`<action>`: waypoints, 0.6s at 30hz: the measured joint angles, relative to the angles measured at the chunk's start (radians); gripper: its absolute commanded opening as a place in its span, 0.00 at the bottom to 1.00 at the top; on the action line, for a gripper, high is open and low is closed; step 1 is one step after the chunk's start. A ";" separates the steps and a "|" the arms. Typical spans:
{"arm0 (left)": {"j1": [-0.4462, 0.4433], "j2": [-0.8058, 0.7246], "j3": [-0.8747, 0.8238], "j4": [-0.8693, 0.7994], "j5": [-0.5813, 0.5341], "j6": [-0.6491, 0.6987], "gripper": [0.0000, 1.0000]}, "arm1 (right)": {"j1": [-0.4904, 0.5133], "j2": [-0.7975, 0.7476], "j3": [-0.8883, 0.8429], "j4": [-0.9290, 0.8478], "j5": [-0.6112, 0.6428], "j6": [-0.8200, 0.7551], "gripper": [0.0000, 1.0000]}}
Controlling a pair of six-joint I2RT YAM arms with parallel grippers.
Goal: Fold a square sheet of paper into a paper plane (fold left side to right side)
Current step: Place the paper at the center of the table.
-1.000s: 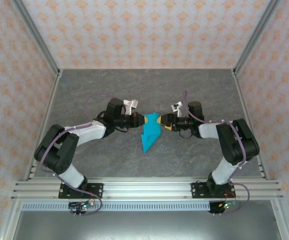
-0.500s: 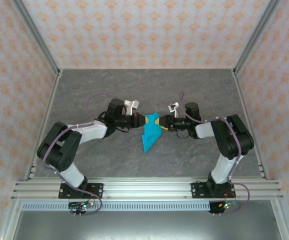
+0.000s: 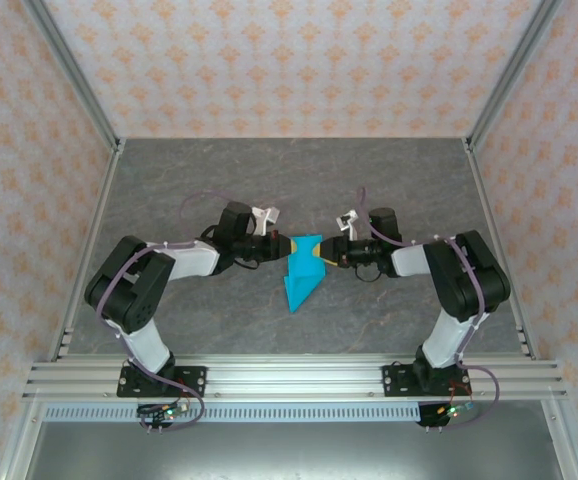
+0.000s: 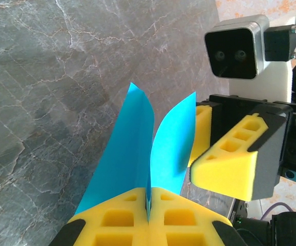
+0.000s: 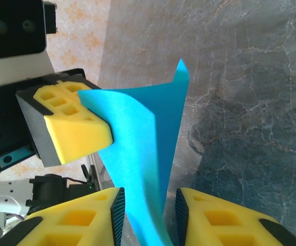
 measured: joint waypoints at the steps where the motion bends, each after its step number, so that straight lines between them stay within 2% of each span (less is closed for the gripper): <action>1: 0.000 0.001 0.000 0.000 0.000 0.000 0.00 | 0.000 -0.004 0.000 -0.008 -0.001 -0.006 0.37; 10: 0.000 0.027 0.013 0.001 -0.003 0.000 0.00 | 0.000 -0.022 0.000 -0.068 -0.006 -0.047 0.34; 13: 0.000 0.040 0.013 0.001 -0.003 0.000 0.00 | 0.000 -0.023 0.000 -0.097 -0.003 -0.061 0.24; 15: 0.000 0.047 0.013 0.001 -0.003 0.000 0.05 | 0.000 -0.023 0.000 -0.134 0.012 -0.076 0.15; 18: 0.000 0.052 0.013 0.000 -0.003 0.008 0.23 | 0.000 -0.023 0.012 -0.219 0.047 -0.089 0.04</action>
